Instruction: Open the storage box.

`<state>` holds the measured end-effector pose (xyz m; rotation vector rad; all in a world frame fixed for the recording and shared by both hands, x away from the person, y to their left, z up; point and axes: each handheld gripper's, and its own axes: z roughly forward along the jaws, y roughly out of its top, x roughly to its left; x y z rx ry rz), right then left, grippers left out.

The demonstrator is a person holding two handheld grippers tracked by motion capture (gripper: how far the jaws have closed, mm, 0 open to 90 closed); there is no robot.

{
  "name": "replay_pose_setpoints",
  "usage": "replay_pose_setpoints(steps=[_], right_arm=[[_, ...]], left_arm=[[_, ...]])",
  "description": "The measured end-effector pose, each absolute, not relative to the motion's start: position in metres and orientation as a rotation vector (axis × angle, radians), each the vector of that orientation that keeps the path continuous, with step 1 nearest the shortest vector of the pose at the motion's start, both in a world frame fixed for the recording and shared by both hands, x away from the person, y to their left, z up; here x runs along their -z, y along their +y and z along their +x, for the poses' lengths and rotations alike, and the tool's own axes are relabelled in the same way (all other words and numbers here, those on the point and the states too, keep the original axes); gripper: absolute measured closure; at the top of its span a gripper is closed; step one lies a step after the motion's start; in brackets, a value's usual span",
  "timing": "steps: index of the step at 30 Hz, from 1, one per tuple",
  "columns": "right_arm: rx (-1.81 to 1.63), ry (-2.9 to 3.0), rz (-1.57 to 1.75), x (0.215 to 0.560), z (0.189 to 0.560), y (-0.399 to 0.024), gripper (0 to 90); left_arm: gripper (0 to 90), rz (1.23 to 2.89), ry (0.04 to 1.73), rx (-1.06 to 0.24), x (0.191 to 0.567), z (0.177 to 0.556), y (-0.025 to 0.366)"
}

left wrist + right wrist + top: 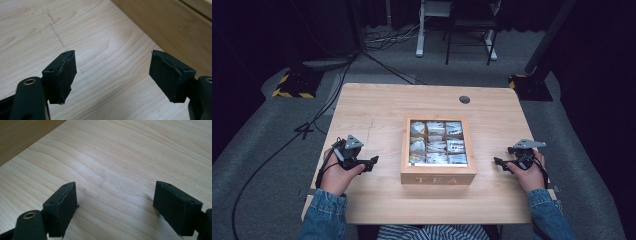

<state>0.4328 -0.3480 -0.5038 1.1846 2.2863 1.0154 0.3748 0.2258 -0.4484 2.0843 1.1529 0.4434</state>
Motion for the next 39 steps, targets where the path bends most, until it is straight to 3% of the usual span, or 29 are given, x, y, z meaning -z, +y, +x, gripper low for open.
replay_pose_setpoints(steps=[19,27,30,39], right_arm=[[-1.017,2.286,1.184,0.504,0.433,-0.348,19.3],[-1.015,2.286,1.184,0.504,0.433,-0.348,19.3],[-1.015,2.286,1.184,0.504,0.433,-0.348,19.3],[-1.015,2.286,1.184,0.504,0.433,-0.348,19.3]], left_arm=[[23.6,2.12,0.94,-0.387,0.418,0.349,0.183],[22.5,2.129,0.878,-0.346,0.419,0.342,0.162],[22.3,2.109,0.891,-0.27,0.422,0.341,0.152],[21.6,2.096,0.876,-0.259,0.43,0.339,0.137]])
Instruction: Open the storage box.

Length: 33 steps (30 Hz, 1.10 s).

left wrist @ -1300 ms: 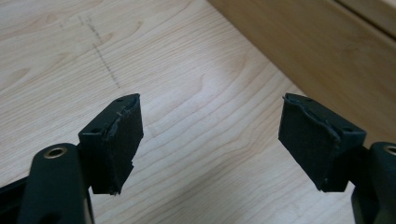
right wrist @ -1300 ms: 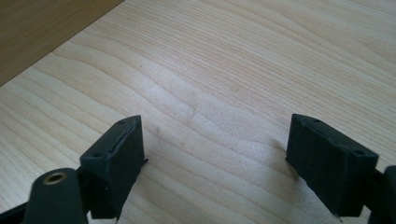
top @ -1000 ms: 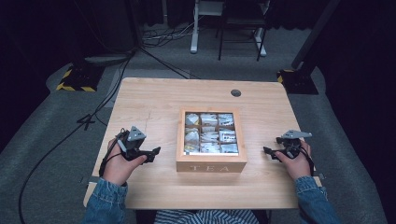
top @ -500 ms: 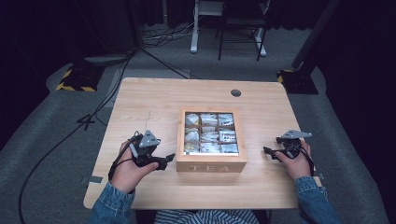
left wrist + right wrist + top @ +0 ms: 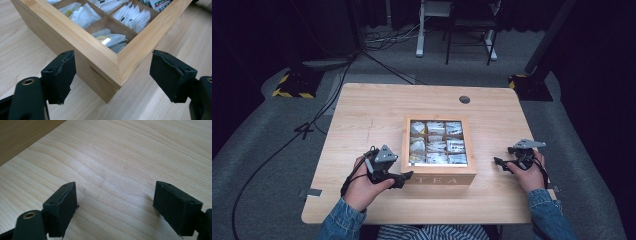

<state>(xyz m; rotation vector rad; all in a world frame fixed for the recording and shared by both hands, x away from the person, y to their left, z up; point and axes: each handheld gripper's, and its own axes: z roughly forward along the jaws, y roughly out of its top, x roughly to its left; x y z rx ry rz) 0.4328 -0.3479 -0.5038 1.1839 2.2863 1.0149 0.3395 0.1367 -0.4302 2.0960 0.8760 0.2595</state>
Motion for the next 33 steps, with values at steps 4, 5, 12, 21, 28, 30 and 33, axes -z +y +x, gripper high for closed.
replay_pose_setpoints(steps=[4,5,12,21,28,30,33], right_arm=[[-1.015,2.286,1.184,0.504,0.433,-0.348,19.3],[-1.015,2.286,1.184,0.504,0.433,-0.348,19.3],[-1.015,2.286,1.184,0.504,0.433,-0.348,19.3],[-1.015,2.286,1.184,0.504,0.433,-0.348,19.3],[-1.015,2.288,1.183,0.504,0.433,-0.348,19.1],[-1.015,2.288,1.183,0.504,0.433,-0.348,19.1],[-1.015,2.288,1.183,0.504,0.433,-0.348,19.1]], left_arm=[[20.8,2.081,0.892,-0.27,0.437,0.34,0.129],[20.5,2.081,0.892,-0.27,0.437,0.34,0.129],[13.4,2.089,0.924,-0.299,0.445,0.34,0.121],[11.0,2.124,0.919,-0.342,0.451,0.339,0.116],[15.1,2.16,0.903,-0.375,0.451,0.338,0.115],[15.6,2.159,0.904,-0.374,0.451,0.338,0.115],[15.9,2.16,0.906,-0.379,0.45,0.338,0.115]])
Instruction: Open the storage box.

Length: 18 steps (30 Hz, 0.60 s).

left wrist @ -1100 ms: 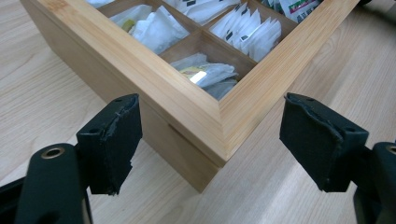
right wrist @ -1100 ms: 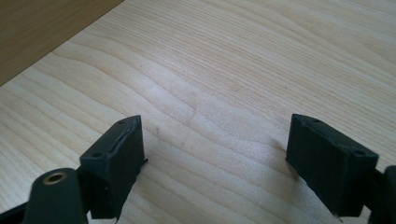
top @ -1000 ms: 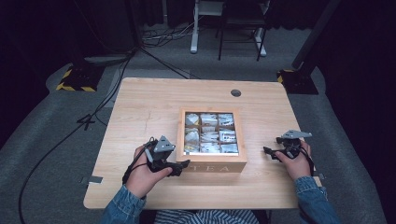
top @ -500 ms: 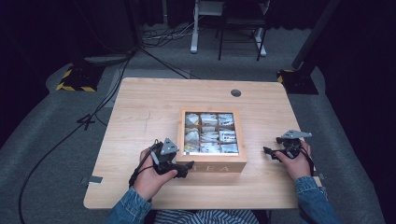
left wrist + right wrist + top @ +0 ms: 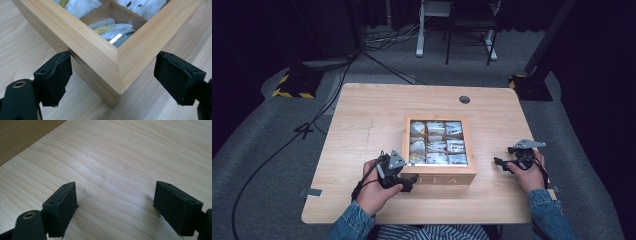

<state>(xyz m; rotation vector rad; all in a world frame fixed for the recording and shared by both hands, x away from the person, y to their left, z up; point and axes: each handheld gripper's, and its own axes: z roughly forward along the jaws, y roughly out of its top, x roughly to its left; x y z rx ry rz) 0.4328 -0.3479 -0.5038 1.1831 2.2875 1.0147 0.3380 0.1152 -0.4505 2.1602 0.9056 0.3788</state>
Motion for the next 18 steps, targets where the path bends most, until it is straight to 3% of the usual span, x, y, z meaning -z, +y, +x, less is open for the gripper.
replay_pose_setpoints(steps=[9,18], right_arm=[[-1.015,2.288,1.183,0.504,0.433,-0.348,19.1],[-1.017,2.289,1.182,0.504,0.433,-0.348,18.8]], left_arm=[[18.8,2.155,0.912,-0.375,0.448,0.337,0.116],[18.9,2.172,0.867,-0.479,0.44,0.333,0.115]])
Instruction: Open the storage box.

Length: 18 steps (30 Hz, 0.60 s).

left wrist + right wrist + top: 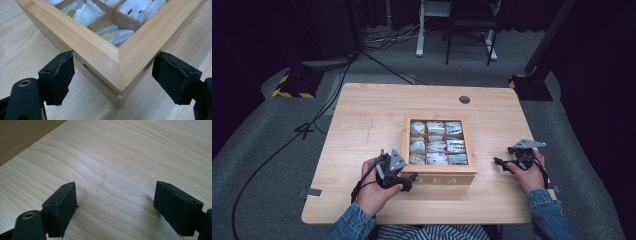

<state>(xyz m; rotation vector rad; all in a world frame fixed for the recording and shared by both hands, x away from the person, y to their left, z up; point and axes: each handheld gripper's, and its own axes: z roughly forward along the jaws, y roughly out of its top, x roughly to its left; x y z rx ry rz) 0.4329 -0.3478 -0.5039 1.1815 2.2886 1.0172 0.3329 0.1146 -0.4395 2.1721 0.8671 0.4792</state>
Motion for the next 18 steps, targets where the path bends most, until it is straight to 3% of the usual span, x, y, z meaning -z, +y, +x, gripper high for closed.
replay_pose_setpoints(steps=[18], right_arm=[[-1.028,2.314,1.146,0.504,0.43,-0.348,18.9]], left_arm=[[19.0,2.13,0.842,-0.524,0.425,0.335,0.117]])
